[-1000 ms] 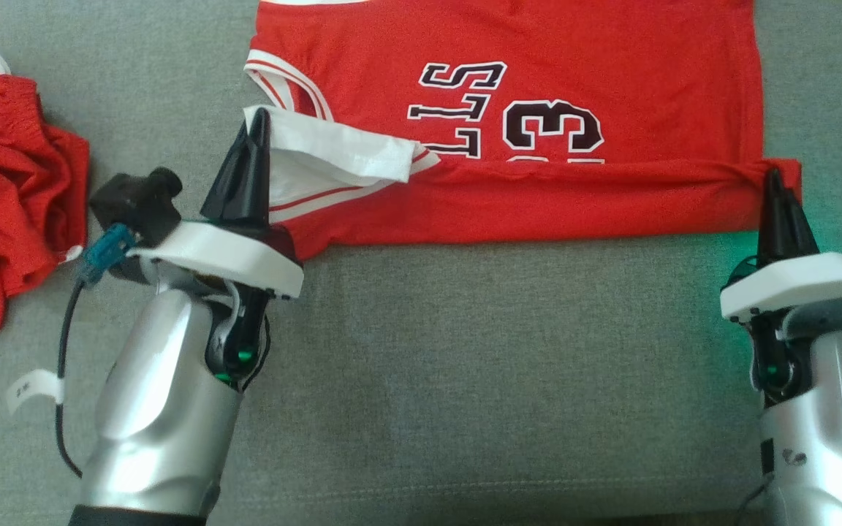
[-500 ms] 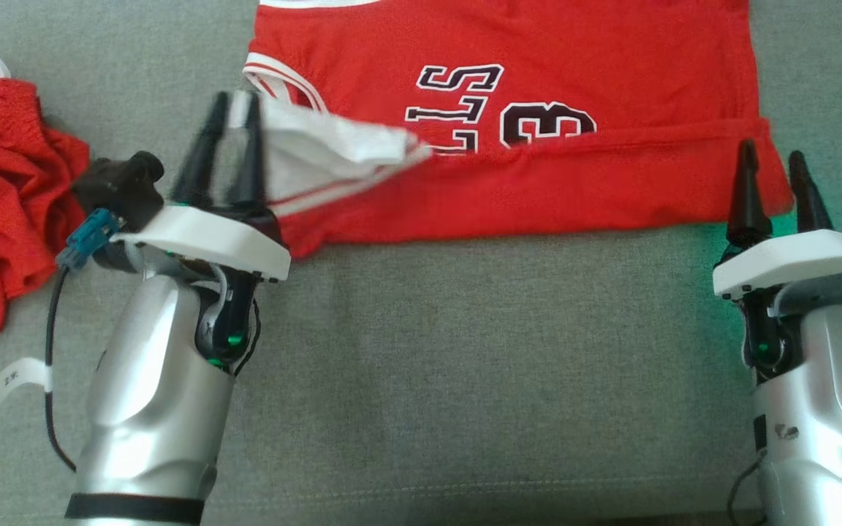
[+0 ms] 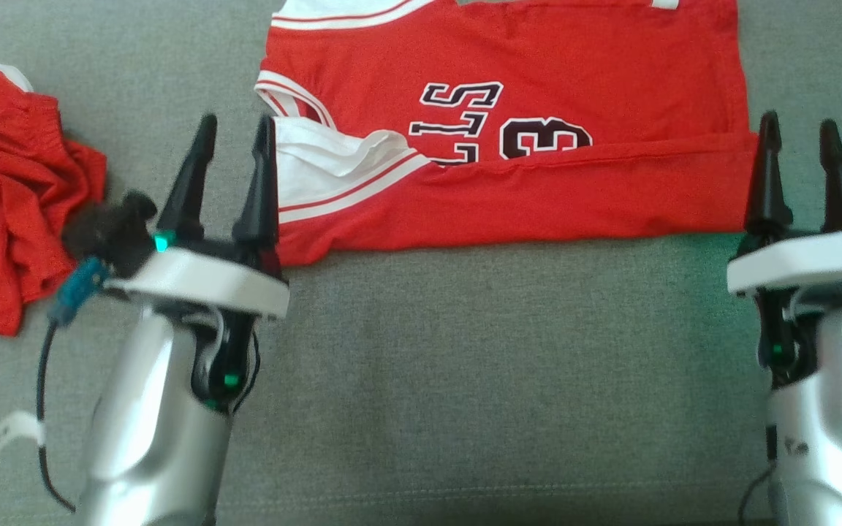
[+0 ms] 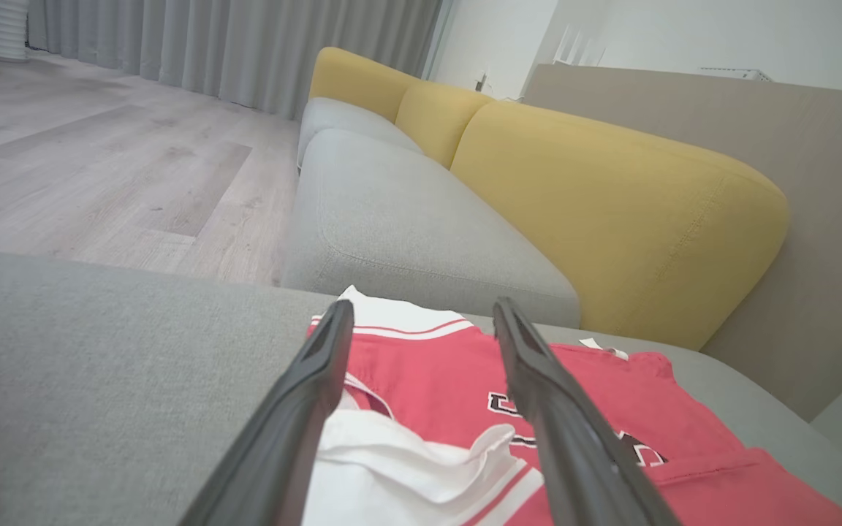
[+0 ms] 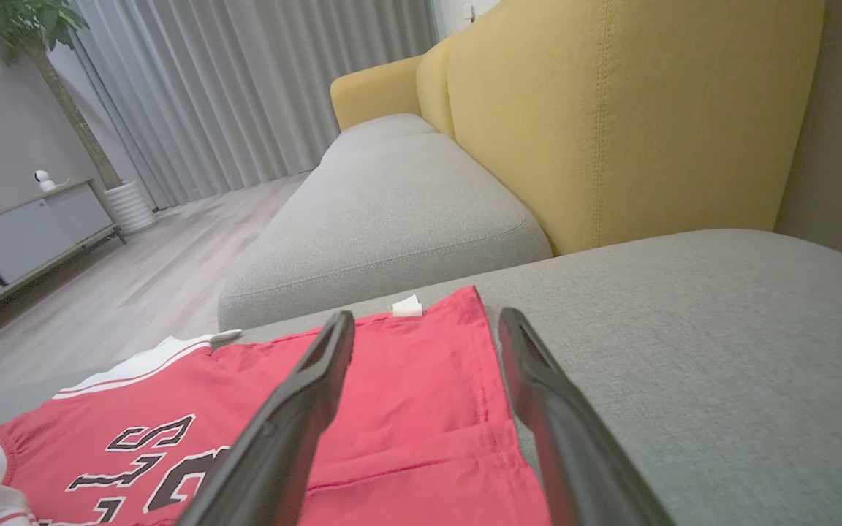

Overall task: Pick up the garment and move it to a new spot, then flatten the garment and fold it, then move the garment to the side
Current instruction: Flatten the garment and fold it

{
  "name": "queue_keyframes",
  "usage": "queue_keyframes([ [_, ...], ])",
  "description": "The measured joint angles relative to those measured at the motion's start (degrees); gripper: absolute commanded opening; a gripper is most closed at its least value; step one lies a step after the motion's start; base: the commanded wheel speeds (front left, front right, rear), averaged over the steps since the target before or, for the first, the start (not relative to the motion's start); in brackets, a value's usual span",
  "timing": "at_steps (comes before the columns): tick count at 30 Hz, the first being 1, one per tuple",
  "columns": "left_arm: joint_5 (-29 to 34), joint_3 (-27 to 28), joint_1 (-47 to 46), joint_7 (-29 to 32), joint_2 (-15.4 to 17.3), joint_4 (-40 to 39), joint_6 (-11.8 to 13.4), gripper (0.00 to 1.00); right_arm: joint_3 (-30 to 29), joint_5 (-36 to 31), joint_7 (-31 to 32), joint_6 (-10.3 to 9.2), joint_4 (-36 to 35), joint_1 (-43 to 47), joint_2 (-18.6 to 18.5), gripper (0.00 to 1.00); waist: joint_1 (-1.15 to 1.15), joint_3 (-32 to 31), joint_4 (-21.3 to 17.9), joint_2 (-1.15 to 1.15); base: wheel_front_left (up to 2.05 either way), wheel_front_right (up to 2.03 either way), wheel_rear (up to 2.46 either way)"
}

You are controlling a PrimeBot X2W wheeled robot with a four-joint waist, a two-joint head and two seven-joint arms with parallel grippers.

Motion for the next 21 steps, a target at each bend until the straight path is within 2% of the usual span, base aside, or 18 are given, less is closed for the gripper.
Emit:
queue_keyframes([
  [3, -0.13, -0.69, 3.25, 0.54, 1.07, -1.09, -0.16, 1.0, -0.03, -0.99, 0.82, 0.0, -2.98, 2.96, 0.0, 1.0, 0.0, -0.75, 0.14, 0.0, 0.0, 0.0, 0.0],
  [8, -1.75, -1.25, 9.14, 6.48, 3.16, -1.33, 0.12, 1.0, -0.04, -1.42, 2.78, 0.0, -6.1, 7.1, 0.01, 1.0, 0.0, -1.34, 0.48, 0.0, 0.0, 0.0, 0.0],
  [14, -5.12, -0.48, 11.01, 11.6, 3.12, -0.22, 1.36, 1.0, -0.12, -1.18, 4.57, 0.0, -7.06, 9.34, 0.02, 1.0, 0.0, -0.82, 0.24, 0.0, 0.0, 0.0, 0.0],
  [21, -8.35, 0.25, 10.6, 14.48, 2.59, 2.9, 1.86, 1.0, -0.03, -1.08, 5.17, 0.0, -7.01, 9.45, 0.02, 1.0, 0.01, 0.3, -0.64, 0.0, 0.0, 0.0, 0.0],
])
